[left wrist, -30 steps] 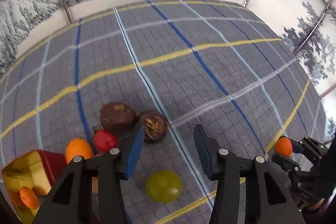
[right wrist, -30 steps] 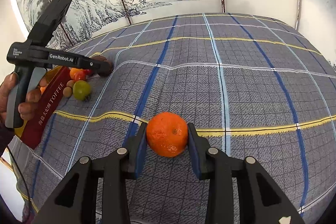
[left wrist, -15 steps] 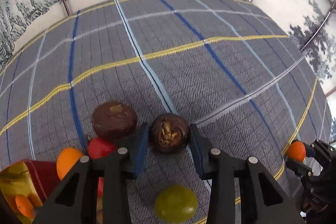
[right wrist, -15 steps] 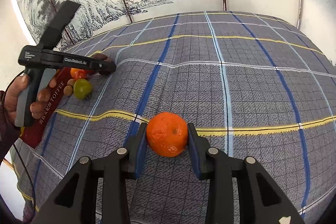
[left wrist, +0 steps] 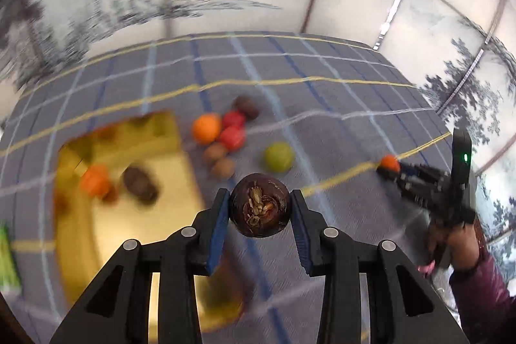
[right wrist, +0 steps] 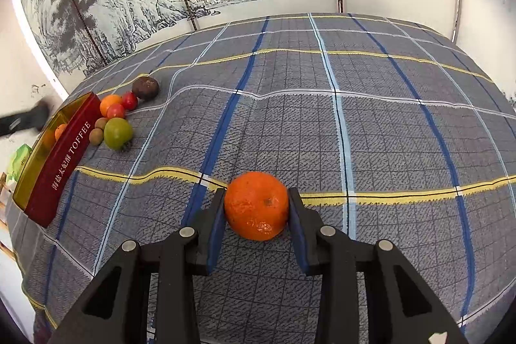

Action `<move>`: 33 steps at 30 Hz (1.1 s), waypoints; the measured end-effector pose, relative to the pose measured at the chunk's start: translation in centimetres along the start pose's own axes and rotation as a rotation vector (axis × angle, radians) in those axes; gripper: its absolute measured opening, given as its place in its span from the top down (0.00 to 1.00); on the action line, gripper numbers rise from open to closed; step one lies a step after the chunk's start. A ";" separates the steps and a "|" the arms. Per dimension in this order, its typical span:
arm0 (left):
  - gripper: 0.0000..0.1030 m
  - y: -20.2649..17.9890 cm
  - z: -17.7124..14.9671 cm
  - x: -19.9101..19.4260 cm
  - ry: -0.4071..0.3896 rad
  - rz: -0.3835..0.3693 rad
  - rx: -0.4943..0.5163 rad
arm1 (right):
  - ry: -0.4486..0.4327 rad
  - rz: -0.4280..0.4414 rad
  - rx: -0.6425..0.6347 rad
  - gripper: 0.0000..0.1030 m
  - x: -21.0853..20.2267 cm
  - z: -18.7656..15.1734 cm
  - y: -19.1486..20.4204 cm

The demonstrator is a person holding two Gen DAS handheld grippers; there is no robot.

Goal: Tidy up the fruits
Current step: 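Lower the dark fruit into the tin and open the left gripper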

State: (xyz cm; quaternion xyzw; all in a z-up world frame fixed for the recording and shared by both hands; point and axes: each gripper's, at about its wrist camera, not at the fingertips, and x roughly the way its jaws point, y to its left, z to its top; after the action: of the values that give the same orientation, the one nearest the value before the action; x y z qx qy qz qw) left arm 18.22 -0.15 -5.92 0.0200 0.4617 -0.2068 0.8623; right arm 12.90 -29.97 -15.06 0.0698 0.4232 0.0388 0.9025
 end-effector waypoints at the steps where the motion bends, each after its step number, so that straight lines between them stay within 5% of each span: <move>1: 0.63 0.9 -1.1 -0.9 0.004 0.019 -0.017 | 0.000 -0.004 -0.002 0.67 0.0 0.0 0.1; 10: 0.63 6.7 -5.5 -3.6 -0.014 0.161 -0.069 | 0.003 -0.039 -0.026 0.67 0.2 0.0 0.5; 33: 0.63 12.3 -3.8 2.0 -0.017 0.314 -0.049 | 0.014 -0.114 -0.076 0.67 0.5 0.0 1.2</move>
State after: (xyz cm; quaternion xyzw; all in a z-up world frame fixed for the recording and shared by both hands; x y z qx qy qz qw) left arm 20.81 11.24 -11.62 0.0694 0.4507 -0.0582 0.8881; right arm 13.17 -28.70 -15.22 0.0109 0.4308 0.0039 0.9024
